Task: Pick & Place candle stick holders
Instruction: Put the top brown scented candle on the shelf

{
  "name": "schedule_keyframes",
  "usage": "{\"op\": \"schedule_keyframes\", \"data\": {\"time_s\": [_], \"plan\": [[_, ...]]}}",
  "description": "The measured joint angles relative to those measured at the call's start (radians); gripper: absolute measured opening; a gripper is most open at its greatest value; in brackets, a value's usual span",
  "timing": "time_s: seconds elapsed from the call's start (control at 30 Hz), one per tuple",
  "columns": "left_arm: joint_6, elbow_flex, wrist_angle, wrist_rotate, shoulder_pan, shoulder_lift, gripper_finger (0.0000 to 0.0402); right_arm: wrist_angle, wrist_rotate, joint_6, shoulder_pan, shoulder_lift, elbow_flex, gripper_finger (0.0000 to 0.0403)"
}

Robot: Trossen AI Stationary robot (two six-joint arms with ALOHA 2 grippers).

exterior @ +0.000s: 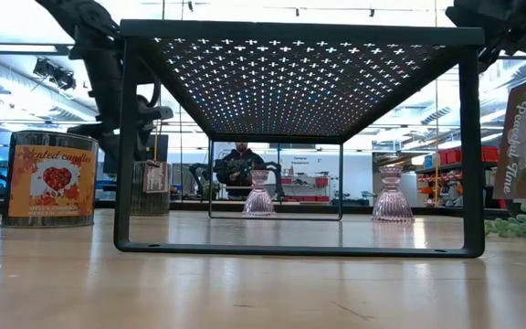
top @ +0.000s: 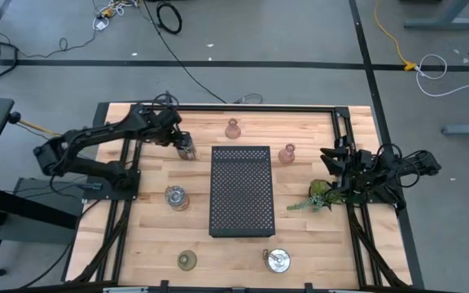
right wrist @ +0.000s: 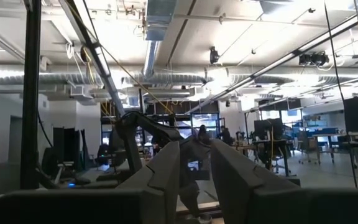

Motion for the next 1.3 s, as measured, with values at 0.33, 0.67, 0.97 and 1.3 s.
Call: {"op": "schedule_keyframes", "data": {"time_s": [0.33,0.67,0.97,1.3], "plan": [[0.034,0.001,-0.004,0.007,0.048,0.007,0.0007,0.001,0.111,-0.025,0.0,0.0,0.0,0.0094],[0.063,0.14,-0.096,0.02,0.056,0.013,0.0003,0.015,0.138,-0.027,0.0,0.0,0.0,0.0094],[0.102,0.534,-0.301,0.062,-0.035,0.01,0.0001,0.123,0.239,0.022,0.0,0.0,0.0,0.0094],[0.026,0.942,-0.378,-0.009,-0.34,0.127,0.0001,0.22,0.401,-0.004,0.0,0.0,0.001,0.0094]]}}
